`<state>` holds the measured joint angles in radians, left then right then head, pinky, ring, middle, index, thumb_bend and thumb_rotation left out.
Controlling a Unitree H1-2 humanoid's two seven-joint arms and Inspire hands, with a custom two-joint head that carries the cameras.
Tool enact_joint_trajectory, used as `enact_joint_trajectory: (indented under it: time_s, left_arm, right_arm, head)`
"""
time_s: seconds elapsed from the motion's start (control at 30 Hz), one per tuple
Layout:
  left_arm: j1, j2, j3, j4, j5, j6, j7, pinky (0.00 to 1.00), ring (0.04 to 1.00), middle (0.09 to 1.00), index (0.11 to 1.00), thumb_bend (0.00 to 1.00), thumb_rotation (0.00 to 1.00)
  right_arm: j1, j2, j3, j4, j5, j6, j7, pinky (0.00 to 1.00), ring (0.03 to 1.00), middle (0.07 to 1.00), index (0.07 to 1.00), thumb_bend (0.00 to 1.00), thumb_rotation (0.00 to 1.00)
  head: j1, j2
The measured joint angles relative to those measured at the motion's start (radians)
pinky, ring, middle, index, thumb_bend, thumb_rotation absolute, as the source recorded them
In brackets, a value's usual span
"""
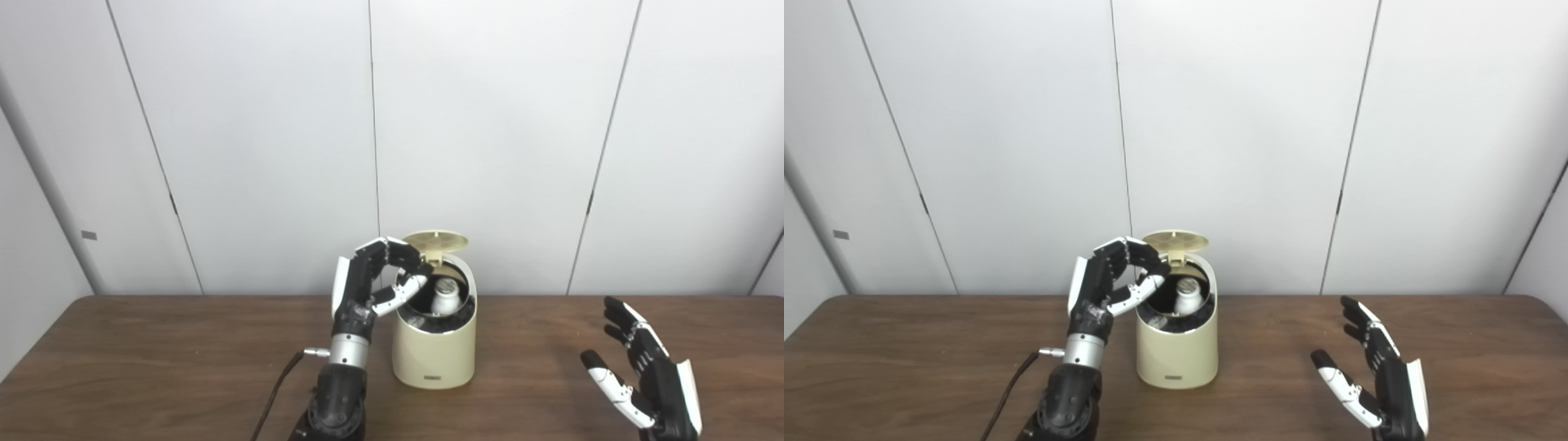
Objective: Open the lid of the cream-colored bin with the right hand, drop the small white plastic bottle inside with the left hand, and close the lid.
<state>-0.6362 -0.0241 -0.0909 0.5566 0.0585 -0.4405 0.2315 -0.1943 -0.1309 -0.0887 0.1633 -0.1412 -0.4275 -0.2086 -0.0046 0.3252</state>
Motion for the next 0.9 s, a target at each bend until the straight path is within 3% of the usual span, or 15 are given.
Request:
enact_joint_trajectory:
  time_s: [0.1,0.2,0.27,0.3,0.33,0.4,0.53,0.67,0.9]
  left_arm:
    - [0.005,0.010,0.002,-0.013,-0.016,0.000,-0.019,0.58,0.559,0.496,0.470,0.52,0.00]
    - [0.028,0.011,-0.004,-0.049,-0.011,0.000,-0.010,0.48,0.498,0.460,0.477,0.51,0.08]
    - [0.039,0.017,-0.028,-0.071,0.030,0.000,0.032,0.47,0.471,0.444,0.479,0.50,0.09]
    - [0.043,0.021,-0.037,-0.083,0.053,0.000,0.059,0.47,0.460,0.447,0.459,0.62,0.47]
    - [0.046,0.025,-0.044,-0.098,0.065,0.000,0.085,0.47,0.456,0.448,0.452,0.66,0.60]
    - [0.058,0.033,-0.044,-0.136,0.064,-0.002,0.112,0.51,0.487,0.482,0.480,0.69,0.70]
    - [0.107,0.061,-0.028,-0.215,0.042,-0.003,0.121,0.54,0.532,0.533,0.533,0.67,0.74]
    - [0.174,0.066,0.017,-0.307,-0.025,-0.005,0.092,0.53,0.529,0.530,0.533,0.64,0.72]
    - [0.263,0.075,0.134,-0.480,-0.167,-0.005,-0.104,0.50,0.509,0.517,0.517,0.62,0.70]
  right_arm:
    - [-0.001,-0.004,0.002,0.000,0.000,-0.001,0.000,0.79,0.848,0.855,0.819,0.49,0.50]
    - [-0.002,-0.005,0.003,0.001,0.000,-0.001,0.000,0.79,0.848,0.855,0.821,0.49,0.50]
    - [-0.003,-0.006,0.003,0.001,0.000,-0.001,0.000,0.79,0.845,0.853,0.824,0.48,0.50]
    - [-0.004,-0.006,0.004,0.003,0.000,-0.001,0.000,0.79,0.846,0.855,0.827,0.48,0.51]
    - [-0.005,-0.006,0.004,0.004,0.000,-0.001,0.000,0.79,0.846,0.856,0.828,0.48,0.51]
    - [-0.006,-0.007,0.005,0.006,0.000,-0.001,0.000,0.81,0.860,0.865,0.835,0.48,0.50]
    - [-0.010,-0.012,0.011,0.014,0.010,-0.002,0.000,0.83,0.874,0.878,0.843,0.49,0.50]
    - [-0.014,-0.022,0.017,0.025,0.017,-0.002,-0.001,0.83,0.869,0.873,0.839,0.50,0.51]
    - [-0.022,-0.028,0.023,0.038,0.017,-0.002,-0.007,0.82,0.868,0.871,0.839,0.48,0.52]
  head:
    - [0.002,0.000]
    - [0.000,0.002]
    - [0.002,0.003]
    - [0.002,0.005]
    - [0.002,0.005]
    - [0.003,0.003]
    - [0.003,0.005]
    - [0.006,0.005]
    - [0.011,0.005]
